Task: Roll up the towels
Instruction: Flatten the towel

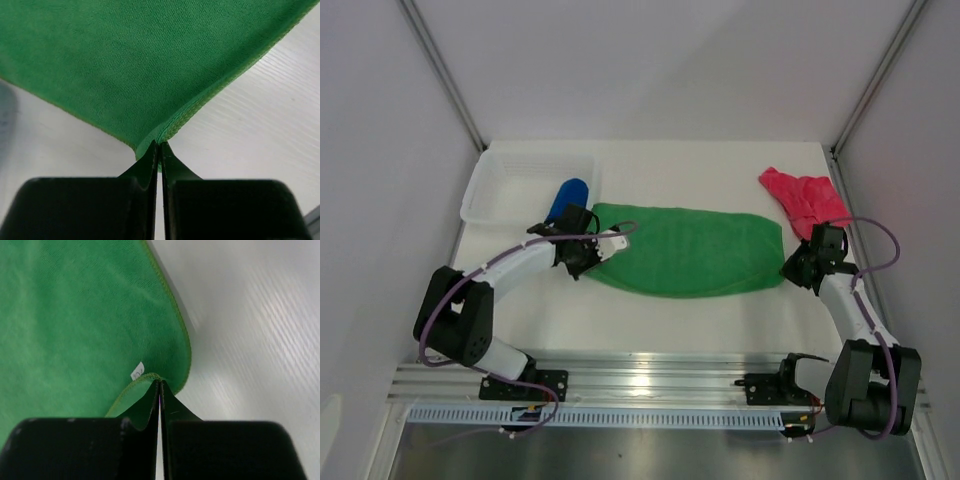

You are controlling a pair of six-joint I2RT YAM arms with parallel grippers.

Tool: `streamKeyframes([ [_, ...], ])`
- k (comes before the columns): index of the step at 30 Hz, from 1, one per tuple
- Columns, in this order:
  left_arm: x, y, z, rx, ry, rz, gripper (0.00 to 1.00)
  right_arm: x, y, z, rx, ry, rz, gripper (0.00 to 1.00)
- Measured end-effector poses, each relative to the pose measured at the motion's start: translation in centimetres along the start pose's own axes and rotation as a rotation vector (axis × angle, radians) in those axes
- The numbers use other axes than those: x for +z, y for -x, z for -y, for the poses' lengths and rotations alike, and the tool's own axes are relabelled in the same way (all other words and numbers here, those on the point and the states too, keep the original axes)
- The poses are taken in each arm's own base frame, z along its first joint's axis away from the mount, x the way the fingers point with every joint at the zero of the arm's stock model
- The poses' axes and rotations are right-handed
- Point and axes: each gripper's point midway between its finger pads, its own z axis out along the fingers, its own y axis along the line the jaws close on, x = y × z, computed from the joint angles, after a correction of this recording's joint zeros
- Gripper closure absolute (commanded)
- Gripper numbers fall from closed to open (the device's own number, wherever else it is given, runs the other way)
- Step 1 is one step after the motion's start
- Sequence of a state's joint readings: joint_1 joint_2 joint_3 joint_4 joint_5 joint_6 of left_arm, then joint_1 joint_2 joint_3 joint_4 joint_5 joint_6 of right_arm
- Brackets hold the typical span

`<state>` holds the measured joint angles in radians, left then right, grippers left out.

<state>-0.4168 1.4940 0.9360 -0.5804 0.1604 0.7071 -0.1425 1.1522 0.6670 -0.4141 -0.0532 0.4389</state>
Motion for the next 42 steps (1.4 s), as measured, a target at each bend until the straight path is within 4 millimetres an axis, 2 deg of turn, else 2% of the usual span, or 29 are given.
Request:
streamKeyframes([
  [4, 0.7, -2.2, 3.1, 0.001, -0.074, -0.031, 0.99, -0.3, -2.6, 1.6, 0.109, -0.068, -0.042, 1.00],
  [8, 1.1, -4.2, 4.8, -0.008, -0.118, -0.071, 0.99, -0.7, -3.5, 3.0, 0.187, -0.151, -0.054, 1.00],
  [11, 0.7, -4.8, 5.6, -0.010, -0.133, -0.075, 0.99, -1.1, -4.1, 3.8, 0.231, -0.197, -0.056, 1.00],
  [13, 0.3, -4.8, 6.2, -0.004, -0.138, -0.061, 0.99, -1.5, -4.4, 4.1, 0.264, -0.217, -0.051, 0.90],
  [14, 0.2, -4.9, 6.5, 0.003, -0.140, -0.058, 0.99, -1.8, -4.6, 4.3, 0.282, -0.225, -0.048, 0.81],
  [15, 0.1, -4.9, 6.8, 0.009, -0.145, -0.055, 0.99, -2.0, -4.7, 4.4, 0.296, -0.233, -0.046, 0.61],
  [18, 0.2, -5.1, 8.3, 0.033, -0.172, -0.058, 0.99, -2.9, -5.3, 5.2, 0.357, -0.285, -0.038, 0.36],
  [20, 0.4, -5.4, 9.2, 0.038, -0.196, -0.066, 0.99, -3.8, -5.6, 5.9, 0.406, -0.323, -0.021, 0.34],
  [23, 0.5, -5.6, 9.8, 0.035, -0.210, -0.070, 0.99, -5.7, -5.1, 6.8, 0.471, -0.368, 0.057, 0.37],
  [24, 0.5, -5.6, 9.9, 0.034, -0.211, -0.069, 0.99, -6.3, -4.5, 6.8, 0.480, -0.366, 0.089, 0.41],
  [27, 0.5, -5.6, 9.9, 0.030, -0.207, -0.065, 0.99, -7.2, -1.5, 5.7, 0.469, -0.300, 0.195, 0.52],
  [30, 0.4, -5.8, 10.1, 0.032, -0.205, -0.060, 0.99, -6.5, 0.8, 4.0, 0.410, -0.223, 0.232, 0.66],
  [32, 0.4, -5.9, 10.1, 0.033, -0.204, -0.060, 0.99, -4.9, 1.8, 2.2, 0.339, -0.169, 0.186, 0.77],
  [33, 0.3, -5.9, 10.2, 0.034, -0.204, -0.060, 0.99, -3.9, 2.1, 1.2, 0.295, -0.145, 0.159, 0.91],
  [34, 0.3, -5.9, 10.2, 0.034, -0.204, -0.061, 0.99, -3.0, 2.1, 0.5, 0.259, -0.137, 0.126, 0.99],
  [36, 0.3, -5.9, 10.2, 0.033, -0.204, -0.062, 0.99, -0.9, 1.5, -0.7, 0.184, -0.140, 0.043, 1.00],
  [38, 0.3, -6.0, 10.3, 0.031, -0.206, -0.065, 0.99, 0.6, -0.3, -1.0, 0.140, -0.160, -0.037, 1.00],
  [42, 0.1, -6.3, 10.5, 0.023, -0.205, -0.066, 0.98, 1.0, -4.7, 1.0, 0.145, -0.230, -0.147, 1.00],
])
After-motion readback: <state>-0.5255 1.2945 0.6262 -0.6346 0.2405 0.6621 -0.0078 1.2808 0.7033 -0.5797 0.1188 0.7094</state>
